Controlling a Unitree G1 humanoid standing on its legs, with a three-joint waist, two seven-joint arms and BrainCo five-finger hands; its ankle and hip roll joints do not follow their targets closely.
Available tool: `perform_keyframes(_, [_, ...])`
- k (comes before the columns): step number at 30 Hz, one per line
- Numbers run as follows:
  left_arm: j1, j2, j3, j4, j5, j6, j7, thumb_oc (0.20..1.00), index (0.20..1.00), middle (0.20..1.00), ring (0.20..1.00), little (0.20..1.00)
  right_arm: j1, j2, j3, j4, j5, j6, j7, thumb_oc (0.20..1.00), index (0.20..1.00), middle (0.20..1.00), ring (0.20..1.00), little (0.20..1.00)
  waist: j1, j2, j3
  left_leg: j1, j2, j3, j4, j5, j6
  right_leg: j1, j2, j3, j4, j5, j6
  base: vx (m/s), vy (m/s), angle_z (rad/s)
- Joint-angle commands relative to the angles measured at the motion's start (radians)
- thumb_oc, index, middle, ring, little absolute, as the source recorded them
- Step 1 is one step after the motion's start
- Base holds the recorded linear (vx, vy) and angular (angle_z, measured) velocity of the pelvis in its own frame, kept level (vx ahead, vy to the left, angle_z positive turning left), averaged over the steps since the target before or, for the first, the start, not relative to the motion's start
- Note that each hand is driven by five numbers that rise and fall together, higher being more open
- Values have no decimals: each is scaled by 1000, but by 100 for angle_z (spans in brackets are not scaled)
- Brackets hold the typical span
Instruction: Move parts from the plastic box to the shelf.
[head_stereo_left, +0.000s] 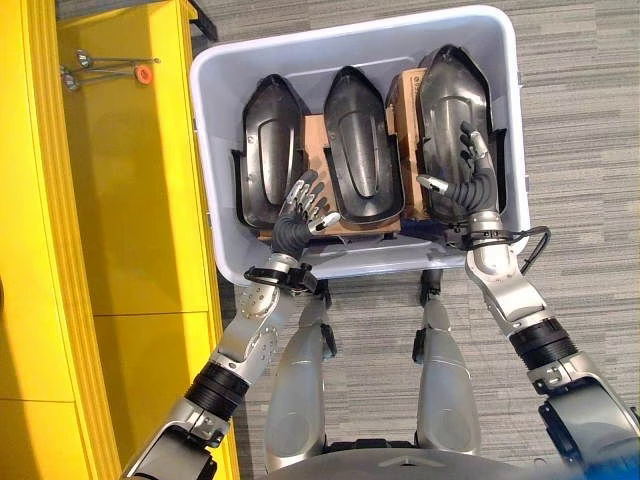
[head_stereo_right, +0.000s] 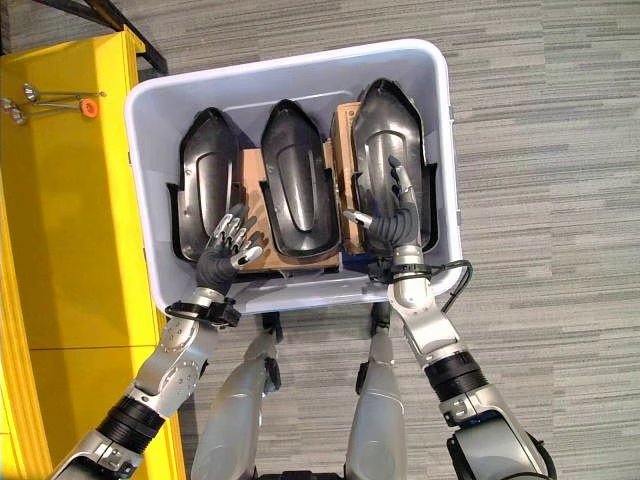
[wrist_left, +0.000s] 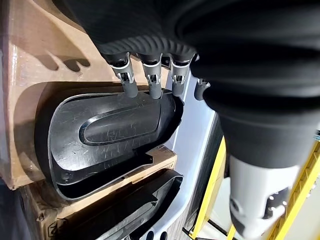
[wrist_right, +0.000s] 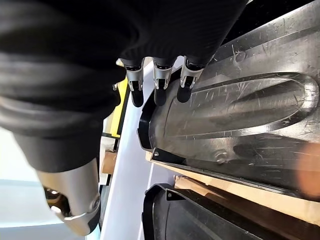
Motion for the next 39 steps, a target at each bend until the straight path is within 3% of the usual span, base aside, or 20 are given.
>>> perform_keyframes(1, [0,28,-6,-62,-32,-62,2,1000,1000,1000,1000,1000,-3,12,-12,5,34,-28,-29,1000,1000,1000,1000,1000,14,3,-64,-43,63,-56,94,-31,-70,-100,-44,30,174,-21,19,10,-5,5])
perform_keyframes(16, [2,46,-27,-70,-62,-56,-16,1000,1000,1000,1000,1000,-87,63,131,168,107,-10,74,1000,1000,1000,1000,1000,44,7,-80,-59,38,-83,106,-42,-55,-95,-43,29,174,-30,10,5,0,2])
perform_keyframes(25, [1,50,-23,-63,-54,-56,-22,1000,1000,1000,1000,1000,-61,65,175,151,124,-2,136,1000,1000,1000,1000,1000,51,-1,-79,-57,33,-91,98,-37,-55,-87,-43,22,172,-30,12,-7,1,6])
perform_keyframes(30, [6,52,-19,-63,-52,-58,-19,1000,1000,1000,1000,1000,-27,48,158,94,116,-8,132,1000,1000,1000,1000,1000,46,-7,-81,-60,34,-91,105,-40,-53,-89,-43,24,172,-28,13,-11,1,6])
perform_keyframes(39, [17,57,0,-71,-43,-52,-35,1000,1000,1000,1000,1000,64,-65,51,7,1,-5,103,1000,1000,1000,1000,1000,21,-26,-92,-62,40,-90,109,-44,-55,-93,-36,31,171,-27,15,-3,0,0])
